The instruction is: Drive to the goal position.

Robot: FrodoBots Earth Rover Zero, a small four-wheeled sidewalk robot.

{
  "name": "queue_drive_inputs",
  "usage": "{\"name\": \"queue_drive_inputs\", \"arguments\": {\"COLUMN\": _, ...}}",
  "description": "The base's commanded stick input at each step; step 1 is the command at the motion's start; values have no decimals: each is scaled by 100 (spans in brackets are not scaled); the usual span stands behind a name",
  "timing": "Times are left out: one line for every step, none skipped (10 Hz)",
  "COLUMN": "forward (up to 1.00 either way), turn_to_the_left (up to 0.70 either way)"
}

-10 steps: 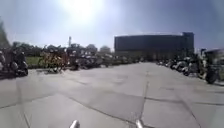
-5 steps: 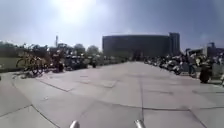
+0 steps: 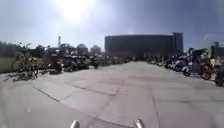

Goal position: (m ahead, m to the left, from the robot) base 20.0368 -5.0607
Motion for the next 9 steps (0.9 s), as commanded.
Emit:
{"name": "queue_drive_inputs", "arguments": {"forward": 85, "turn_to_the_left": 0}}
{"name": "queue_drive_inputs", "arguments": {"forward": 85, "turn_to_the_left": 0}}
{"name": "queue_drive_inputs", "arguments": {"forward": 85, "turn_to_the_left": 0}}
{"name": "queue_drive_inputs", "arguments": {"forward": 85, "turn_to_the_left": 0}}
{"name": "queue_drive_inputs", "arguments": {"forward": 85, "turn_to_the_left": 0}}
{"name": "queue_drive_inputs", "arguments": {"forward": 85, "turn_to_the_left": 0}}
{"name": "queue_drive_inputs", "arguments": {"forward": 85, "turn_to_the_left": 0}}
{"name": "queue_drive_inputs", "arguments": {"forward": 85, "turn_to_the_left": 0}}
{"name": "queue_drive_inputs", "arguments": {"forward": 85, "turn_to_the_left": 0}}
